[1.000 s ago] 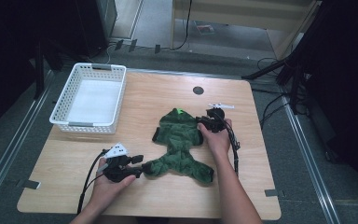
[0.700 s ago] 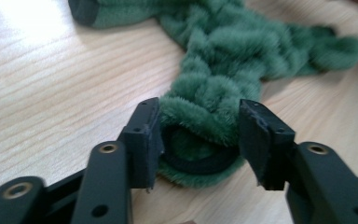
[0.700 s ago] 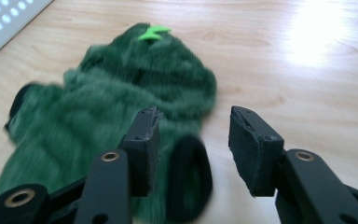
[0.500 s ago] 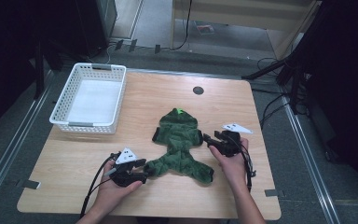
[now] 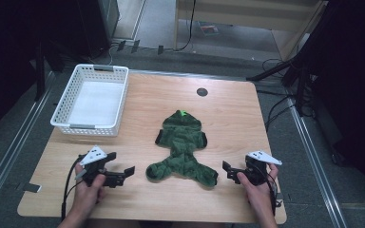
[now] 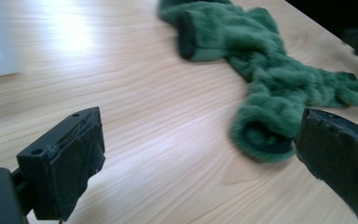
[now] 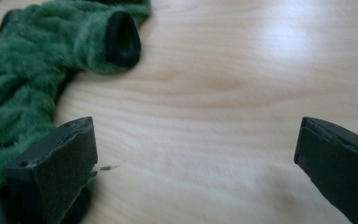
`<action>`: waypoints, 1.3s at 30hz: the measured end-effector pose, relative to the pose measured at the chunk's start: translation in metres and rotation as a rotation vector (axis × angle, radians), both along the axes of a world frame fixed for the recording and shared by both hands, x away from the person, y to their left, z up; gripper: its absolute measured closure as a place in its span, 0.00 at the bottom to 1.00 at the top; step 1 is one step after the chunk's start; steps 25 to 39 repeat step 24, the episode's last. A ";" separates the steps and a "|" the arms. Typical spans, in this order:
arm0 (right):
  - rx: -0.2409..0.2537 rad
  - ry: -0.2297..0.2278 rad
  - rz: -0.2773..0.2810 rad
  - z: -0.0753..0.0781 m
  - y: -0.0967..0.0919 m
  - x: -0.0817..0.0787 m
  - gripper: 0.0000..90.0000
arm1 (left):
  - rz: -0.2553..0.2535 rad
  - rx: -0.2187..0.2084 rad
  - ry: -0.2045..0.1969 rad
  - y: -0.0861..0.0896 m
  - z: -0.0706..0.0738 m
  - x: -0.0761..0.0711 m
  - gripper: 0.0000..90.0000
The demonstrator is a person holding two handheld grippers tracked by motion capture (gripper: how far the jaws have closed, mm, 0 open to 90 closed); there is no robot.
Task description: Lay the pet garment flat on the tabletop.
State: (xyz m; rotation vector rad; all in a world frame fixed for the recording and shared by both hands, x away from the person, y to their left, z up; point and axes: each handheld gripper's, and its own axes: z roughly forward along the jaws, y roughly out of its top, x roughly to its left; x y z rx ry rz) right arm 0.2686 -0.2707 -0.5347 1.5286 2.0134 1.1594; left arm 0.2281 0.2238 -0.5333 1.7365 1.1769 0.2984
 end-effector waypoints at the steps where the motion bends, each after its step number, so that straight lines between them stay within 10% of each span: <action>1: -0.011 -0.005 -0.007 -0.001 -0.003 -0.004 0.00 | 0.019 0.000 -0.004 0.008 0.000 -0.001 0.02; 21: -0.027 -0.007 -0.060 -0.012 -0.050 -0.047 0.00 | 0.311 0.067 0.009 0.140 -0.014 -0.031 0.02; 39: -0.026 -0.006 -0.067 -0.014 -0.049 -0.049 0.00 | 0.320 0.026 0.014 0.145 -0.016 -0.031 0.02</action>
